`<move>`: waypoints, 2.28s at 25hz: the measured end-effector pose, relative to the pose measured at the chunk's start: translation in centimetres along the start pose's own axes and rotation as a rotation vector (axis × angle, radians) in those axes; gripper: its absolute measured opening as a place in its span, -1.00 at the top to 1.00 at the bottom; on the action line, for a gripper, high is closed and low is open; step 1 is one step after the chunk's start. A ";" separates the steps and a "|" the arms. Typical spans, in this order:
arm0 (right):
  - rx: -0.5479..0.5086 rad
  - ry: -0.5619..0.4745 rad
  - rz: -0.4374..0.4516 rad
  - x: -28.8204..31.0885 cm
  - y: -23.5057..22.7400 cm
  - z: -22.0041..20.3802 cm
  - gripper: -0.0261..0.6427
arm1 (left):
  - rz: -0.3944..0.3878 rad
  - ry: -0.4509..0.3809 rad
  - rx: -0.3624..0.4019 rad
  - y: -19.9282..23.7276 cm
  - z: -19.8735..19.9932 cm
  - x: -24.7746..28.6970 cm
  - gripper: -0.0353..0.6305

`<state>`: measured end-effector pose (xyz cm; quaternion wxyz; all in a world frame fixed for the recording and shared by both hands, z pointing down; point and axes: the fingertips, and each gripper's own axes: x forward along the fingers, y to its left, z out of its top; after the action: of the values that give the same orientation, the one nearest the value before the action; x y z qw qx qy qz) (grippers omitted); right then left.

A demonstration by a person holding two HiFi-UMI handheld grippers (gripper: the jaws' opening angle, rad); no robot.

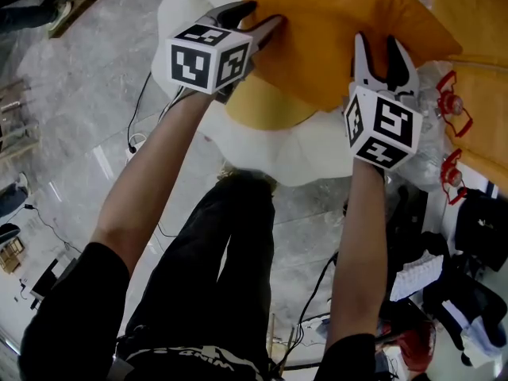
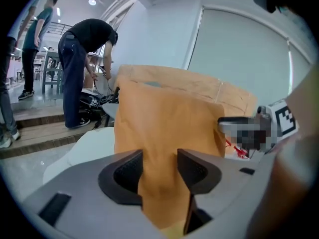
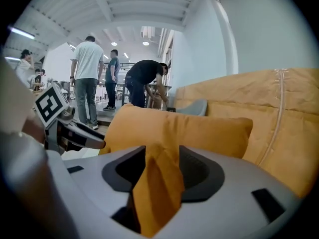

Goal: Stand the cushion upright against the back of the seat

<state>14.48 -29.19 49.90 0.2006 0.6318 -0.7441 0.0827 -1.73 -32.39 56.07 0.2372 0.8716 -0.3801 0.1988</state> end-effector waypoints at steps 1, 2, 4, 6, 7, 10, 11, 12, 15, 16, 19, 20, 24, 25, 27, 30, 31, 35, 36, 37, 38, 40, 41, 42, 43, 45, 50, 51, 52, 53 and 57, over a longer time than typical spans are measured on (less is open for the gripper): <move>-0.001 0.007 0.001 -0.3 0.1 -0.2 0.33 | 0.000 -0.005 -0.004 -0.1 0.1 -0.3 0.28; 0.002 0.011 0.001 -0.6 0.1 -0.4 0.33 | 0.003 -0.011 -0.007 -0.2 0.1 -0.6 0.28; 0.019 0.012 -0.001 -1.4 0.2 -0.6 0.33 | 0.015 -0.024 0.002 -0.2 0.4 -1.5 0.29; 0.047 0.011 0.027 -2.6 0.6 -0.8 0.82 | 0.007 -0.039 0.009 -0.6 0.6 -2.5 0.79; 0.072 0.013 0.054 -3.2 1.0 -1.0 0.85 | -0.016 -0.043 0.003 -1.2 0.6 -2.9 0.87; 0.129 0.033 0.103 -4.6 1.8 -1.7 0.86 | -0.085 -0.039 -0.018 -3.1 0.5 -3.8 0.88; 0.132 0.040 0.107 -5.1 2.1 -1.8 0.86 | -0.096 -0.041 -0.015 -3.7 0.7 -4.2 0.88; 0.135 0.045 0.113 -5.7 2.4 -1.9 0.86 | -0.104 -0.046 -0.012 -4.2 0.9 -4.7 0.88; 0.147 0.055 0.128 -8.3 3.6 -1.3 0.86 | -0.124 -0.066 -0.008 -6.3 1.9 -7.3 0.88; 0.153 0.058 0.133 -9.6 4.0 -0.9 0.86 | -0.132 -0.070 -0.006 -7.2 2.2 -8.4 0.88; 0.190 0.063 0.170 -14.5 5.6 0.8 0.86 | -0.163 -0.068 -0.006 -10.7 2.9 -12.7 0.87; 0.203 0.064 0.185 -16.4 6.2 1.6 0.86 | -0.174 -0.065 -0.007 -11.9 3.1 -14.5 0.88; 0.268 0.042 0.201 -23.6 7.6 5.8 0.86 | -0.220 -0.057 0.013 -16.7 4.5 -22.0 0.88; 0.291 0.033 0.206 -25.4 7.9 6.9 0.86 | -0.233 -0.055 0.018 -17.9 4.8 -23.9 0.88; 0.324 0.022 0.230 -29.2 8.8 8.7 0.85 | -0.255 -0.058 0.023 -20.4 5.7 -27.6 0.87; 0.333 0.008 0.278 -34.3 10.6 11.6 0.86 | -0.299 -0.083 0.038 -23.7 8.0 -32.8 0.88; 0.328 -0.006 0.293 -35.4 11.1 12.7 0.86 | -0.322 -0.093 0.049 -24.7 9.0 -34.1 0.87; 0.313 -0.083 0.354 -38.1 13.2 17.9 0.86 | -0.391 -0.127 0.116 -27.7 12.6 -38.0 0.87; 0.316 -0.100 0.367 -38.7 13.7 19.1 0.85 | -0.399 -0.136 0.121 -28.2 13.3 -39.0 0.88; 0.321 -0.114 0.380 -39.2 14.1 20.0 0.85 | -0.405 -0.146 0.117 -28.7 13.8 -39.9 0.88; 0.330 -0.126 0.391 -39.7 14.5 20.9 0.85 | -0.409 -0.155 0.105 -29.0 14.3 -40.7 0.88; 0.351 -0.149 0.409 -40.1 14.9 22.3 0.86 | -0.406 -0.175 0.076 -29.0 15.1 -41.9 0.88; 0.356 -0.162 0.416 -40.2 14.9 23.0 0.85 | -0.400 -0.188 0.066 -28.8 15.6 -42.2 0.88; 0.356 -0.173 0.420 -40.1 14.9 23.5 0.85 | -0.392 -0.202 0.060 -28.6 16.0 -42.5 0.87; 0.354 -0.184 0.424 -40.1 14.8 23.9 0.86 | -0.382 -0.216 0.057 -28.4 16.4 -42.8 0.87; 0.357 -0.198 0.428 -39.9 14.5 24.4 0.86 | -0.365 -0.240 0.059 -28.1 17.1 -43.2 0.88; 0.354 -0.211 0.437 -39.4 13.6 25.4 0.86 | -0.342 -0.278 0.077 -27.8 18.6 -43.5 0.88; 0.350 -0.213 0.442 -39.3 13.6 25.6 0.86 | -0.341 -0.284 0.076 -27.8 18.9 -43.5 0.87; 0.350 -0.214 0.447 -39.1 13.6 25.8 0.86 | -0.339 -0.288 0.075 -27.8 19.1 -43.5 0.88; 0.352 -0.212 0.455 -39.0 13.7 25.9 0.86 | -0.337 -0.292 0.074 -27.8 19.3 -43.5 0.88; 0.333 -0.202 0.473 -39.0 14.6 26.2 0.86 | -0.345 -0.299 0.047 -28.0 19.8 -43.8 0.88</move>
<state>-0.09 -0.98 12.32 -0.0059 0.4702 -0.8630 0.1847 -4.91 -1.96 9.66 0.1884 0.9487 -0.2516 0.0328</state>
